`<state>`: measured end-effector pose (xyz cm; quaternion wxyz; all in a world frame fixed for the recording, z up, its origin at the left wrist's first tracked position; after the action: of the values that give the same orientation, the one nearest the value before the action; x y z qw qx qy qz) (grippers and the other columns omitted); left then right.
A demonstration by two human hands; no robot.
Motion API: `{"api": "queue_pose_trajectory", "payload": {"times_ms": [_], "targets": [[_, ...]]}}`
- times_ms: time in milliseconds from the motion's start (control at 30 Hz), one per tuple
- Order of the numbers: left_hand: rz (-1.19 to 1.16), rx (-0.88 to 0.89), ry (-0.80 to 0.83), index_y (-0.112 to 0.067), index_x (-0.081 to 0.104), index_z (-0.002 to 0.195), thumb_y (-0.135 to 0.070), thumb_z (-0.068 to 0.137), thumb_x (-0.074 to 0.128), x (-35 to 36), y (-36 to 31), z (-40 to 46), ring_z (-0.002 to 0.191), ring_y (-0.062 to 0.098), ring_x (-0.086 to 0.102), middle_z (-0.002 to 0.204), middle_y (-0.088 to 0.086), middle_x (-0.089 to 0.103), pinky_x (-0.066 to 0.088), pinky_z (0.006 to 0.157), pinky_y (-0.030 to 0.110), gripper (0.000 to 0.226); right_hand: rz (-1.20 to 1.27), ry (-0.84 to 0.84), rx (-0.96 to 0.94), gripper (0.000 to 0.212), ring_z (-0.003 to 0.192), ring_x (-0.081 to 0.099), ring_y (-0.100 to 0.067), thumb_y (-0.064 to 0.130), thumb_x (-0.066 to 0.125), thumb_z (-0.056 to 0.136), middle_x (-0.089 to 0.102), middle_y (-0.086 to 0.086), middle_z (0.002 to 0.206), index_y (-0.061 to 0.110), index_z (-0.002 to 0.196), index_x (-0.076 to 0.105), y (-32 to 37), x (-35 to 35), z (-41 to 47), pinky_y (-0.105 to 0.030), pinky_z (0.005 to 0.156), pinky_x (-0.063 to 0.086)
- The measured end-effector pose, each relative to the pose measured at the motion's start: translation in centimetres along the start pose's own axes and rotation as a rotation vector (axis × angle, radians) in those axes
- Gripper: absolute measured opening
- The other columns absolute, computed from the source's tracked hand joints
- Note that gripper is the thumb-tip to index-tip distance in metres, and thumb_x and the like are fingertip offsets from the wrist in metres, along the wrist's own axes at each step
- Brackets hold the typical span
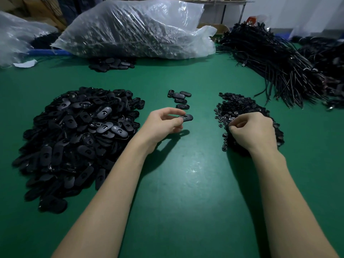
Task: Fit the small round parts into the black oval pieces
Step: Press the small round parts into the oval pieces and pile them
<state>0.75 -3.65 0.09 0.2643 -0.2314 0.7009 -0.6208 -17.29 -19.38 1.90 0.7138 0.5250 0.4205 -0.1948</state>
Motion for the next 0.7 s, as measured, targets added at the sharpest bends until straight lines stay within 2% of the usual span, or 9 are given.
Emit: {"api": "queue_pose_trajectory", "payload": {"times_ms": [133, 233, 367, 433, 500, 600, 667, 700], "targets": [[-0.021, -0.013, -0.016, -0.009, 0.071, 0.107, -0.002, 0.094, 0.067, -0.21, 0.00, 0.01, 0.081, 0.019, 0.068, 0.093, 0.012, 0.071, 0.059, 0.092, 0.032, 0.016, 0.078, -0.017, -0.008, 0.021, 0.094, 0.069, -0.025, 0.009, 0.065, 0.085, 0.075, -0.001, 0.092, 0.025, 0.093, 0.077, -0.25, -0.41, 0.15, -0.038, 0.088, 0.058], [-0.028, -0.029, -0.031, -0.009, 0.069, 0.104, 0.000, 0.093, 0.067, -0.20, 0.00, 0.04, 0.078, 0.019, 0.068, 0.094, 0.012, 0.070, 0.059, 0.092, 0.033, 0.014, 0.115, -0.028, -0.015, 0.022, 0.092, 0.070, -0.022, 0.008, 0.064, 0.084, 0.074, 0.001, 0.088, 0.023, 0.092, 0.078, -0.50, -0.73, 0.31, -0.037, 0.091, 0.058], [-0.016, -0.048, -0.082, -0.010, 0.064, 0.093, 0.003, 0.092, 0.063, -0.24, 0.15, 0.22, 0.073, 0.018, 0.065, 0.084, 0.008, 0.067, 0.059, 0.081, 0.029, 0.013, 0.208, -0.031, -0.029, 0.022, 0.084, 0.067, -0.009, 0.007, 0.064, 0.085, 0.072, 0.008, 0.081, 0.022, 0.091, 0.079, -0.43, -0.97, 0.22, -0.027, 0.091, 0.054], [0.003, -0.054, -0.119, -0.011, 0.063, 0.088, 0.002, 0.091, 0.062, -0.31, 0.30, 0.37, 0.073, 0.018, 0.064, 0.079, 0.004, 0.065, 0.058, 0.081, 0.031, 0.013, 0.272, 0.012, -0.006, 0.021, 0.089, 0.071, -0.011, 0.009, 0.065, 0.084, 0.075, 0.005, 0.084, 0.024, 0.091, 0.078, -0.48, -0.85, 0.10, -0.028, 0.093, 0.055], [0.008, -0.049, -0.136, -0.011, 0.062, 0.086, 0.002, 0.089, 0.062, -0.38, 0.34, 0.42, 0.073, 0.020, 0.062, 0.076, 0.003, 0.064, 0.057, 0.080, 0.033, 0.014, 0.338, 0.068, 0.021, 0.022, 0.087, 0.075, -0.011, 0.009, 0.065, 0.085, 0.078, 0.003, 0.084, 0.025, 0.089, 0.078, -0.53, -0.62, -0.02, -0.028, 0.091, 0.057], [0.014, -0.035, -0.102, -0.018, 0.065, 0.101, 0.004, 0.089, 0.061, -0.37, 0.28, 0.40, 0.075, 0.020, 0.062, 0.086, 0.004, 0.061, 0.060, 0.082, 0.032, 0.026, 0.486, 0.145, 0.042, 0.026, 0.077, 0.077, -0.010, 0.003, 0.062, 0.088, 0.079, 0.001, 0.081, 0.022, 0.087, 0.079, -0.29, -0.37, -0.14, -0.027, 0.087, 0.060], [0.013, -0.034, -0.063, -0.022, 0.068, 0.113, 0.006, 0.091, 0.059, -0.26, 0.21, 0.34, 0.076, 0.019, 0.064, 0.094, 0.006, 0.059, 0.060, 0.083, 0.031, 0.037, 0.621, 0.198, 0.056, 0.023, 0.081, 0.078, -0.016, -0.002, 0.063, 0.091, 0.079, -0.006, 0.084, 0.015, 0.089, 0.079, 0.04, -0.28, -0.18, -0.028, 0.085, 0.061], [0.003, -0.037, -0.050, -0.021, 0.070, 0.112, 0.006, 0.092, 0.058, -0.19, 0.18, 0.30, 0.076, 0.018, 0.064, 0.096, 0.007, 0.060, 0.060, 0.080, 0.028, 0.036, 0.676, 0.224, 0.061, 0.021, 0.082, 0.079, -0.018, -0.003, 0.063, 0.092, 0.079, -0.011, 0.087, 0.012, 0.090, 0.078, 0.22, -0.26, -0.22, -0.026, 0.083, 0.062]]}}
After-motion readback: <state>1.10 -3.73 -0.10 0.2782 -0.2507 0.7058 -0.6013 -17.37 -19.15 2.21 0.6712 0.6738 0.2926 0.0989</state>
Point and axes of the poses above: each hand's wrist, its own z-axis towards the middle knuckle, its own x-axis out of the palm, y = z × x, the point moved 3 cm from there along z, towards the middle knuckle
